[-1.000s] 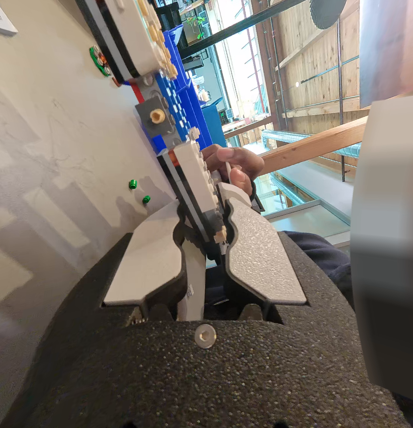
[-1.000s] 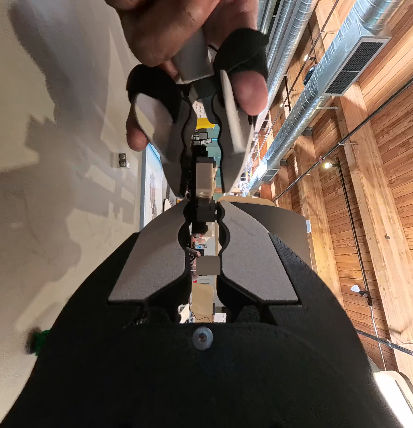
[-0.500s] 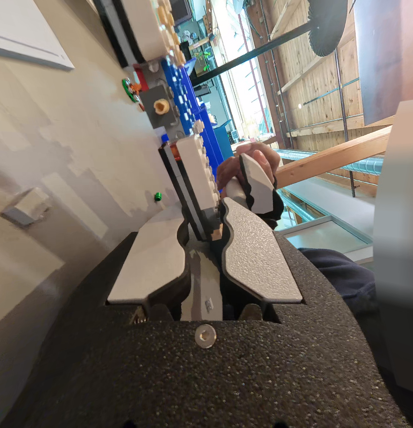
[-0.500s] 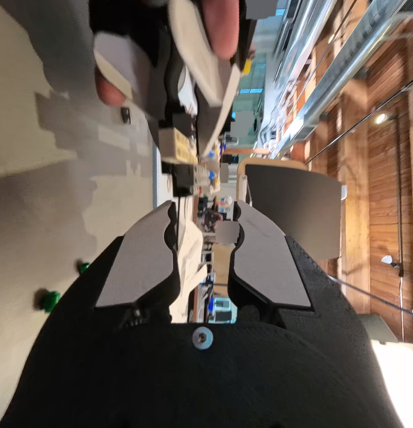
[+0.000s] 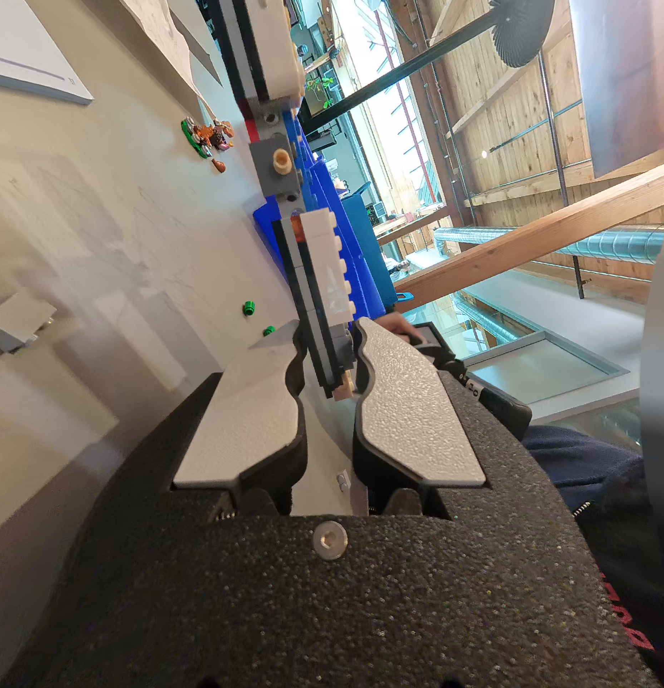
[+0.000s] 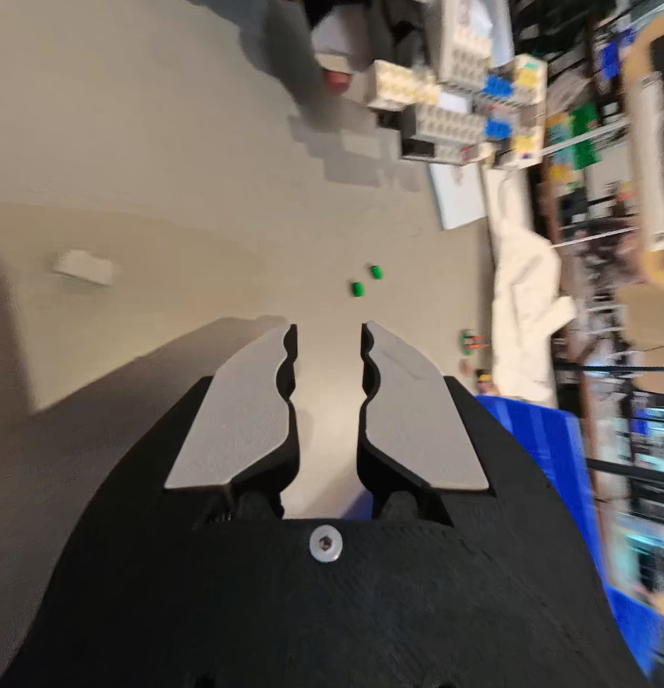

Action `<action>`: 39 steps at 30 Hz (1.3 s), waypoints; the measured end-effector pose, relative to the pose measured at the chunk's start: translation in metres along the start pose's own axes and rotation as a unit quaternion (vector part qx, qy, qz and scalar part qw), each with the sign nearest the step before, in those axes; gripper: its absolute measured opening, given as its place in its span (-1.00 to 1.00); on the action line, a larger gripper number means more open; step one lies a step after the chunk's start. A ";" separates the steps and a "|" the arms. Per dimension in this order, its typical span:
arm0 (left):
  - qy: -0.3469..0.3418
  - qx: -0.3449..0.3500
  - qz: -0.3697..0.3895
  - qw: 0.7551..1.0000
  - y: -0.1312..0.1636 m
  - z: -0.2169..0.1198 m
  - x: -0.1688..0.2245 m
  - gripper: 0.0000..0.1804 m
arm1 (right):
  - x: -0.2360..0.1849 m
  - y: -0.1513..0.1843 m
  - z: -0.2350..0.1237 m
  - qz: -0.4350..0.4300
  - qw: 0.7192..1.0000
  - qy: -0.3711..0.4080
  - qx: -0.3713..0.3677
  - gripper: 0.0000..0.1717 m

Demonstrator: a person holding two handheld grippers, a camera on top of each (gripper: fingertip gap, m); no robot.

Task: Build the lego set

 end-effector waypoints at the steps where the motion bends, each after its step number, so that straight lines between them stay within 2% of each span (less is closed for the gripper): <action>1: 0.000 -0.001 -0.001 1.000 0.001 0.000 0.000 -0.74 | -0.014 -0.002 -0.003 0.019 0.999 -0.033 0.008 -0.62; 6: -0.001 -0.013 -0.009 1.000 0.009 0.004 0.003 -0.74 | -0.071 -0.023 -0.015 0.123 0.978 -0.165 0.039 -0.61; 12: -0.003 -0.021 -0.011 1.000 0.013 0.008 0.003 -0.74 | -0.086 -0.026 -0.007 0.145 0.970 -0.195 0.013 -0.61; 16: -0.007 -0.016 0.003 1.000 0.009 0.005 0.003 -0.74 | -0.074 -0.026 0.006 0.128 0.978 -0.166 0.008 -0.80; 22: -0.013 0.003 0.033 0.999 -0.004 -0.002 0.003 -0.74 | -0.051 -0.029 0.026 0.115 0.982 -0.145 0.025 -0.81; 29: -0.016 0.032 0.059 0.998 -0.021 -0.013 0.004 -0.74 | -0.004 -0.054 0.053 0.161 0.976 -0.107 0.106 -0.81; 34: -0.045 0.055 0.088 0.994 -0.039 -0.027 -0.002 -0.74 | 0.011 -0.063 0.072 0.160 0.974 -0.109 0.121 -0.78; 39: -0.052 0.071 0.104 0.991 -0.051 -0.038 -0.004 -0.74 | 0.017 -0.052 0.076 0.155 0.977 -0.100 0.106 -0.74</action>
Point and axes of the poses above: each gripper's, where its closed fingertips meet, z out along the fingers, y out of its underside, x = y × z across the jaws, the point moved 2 cm from there along -z, back along the fingers, and after that the axes turned 5 degrees about -x, right-handed, at the moved point
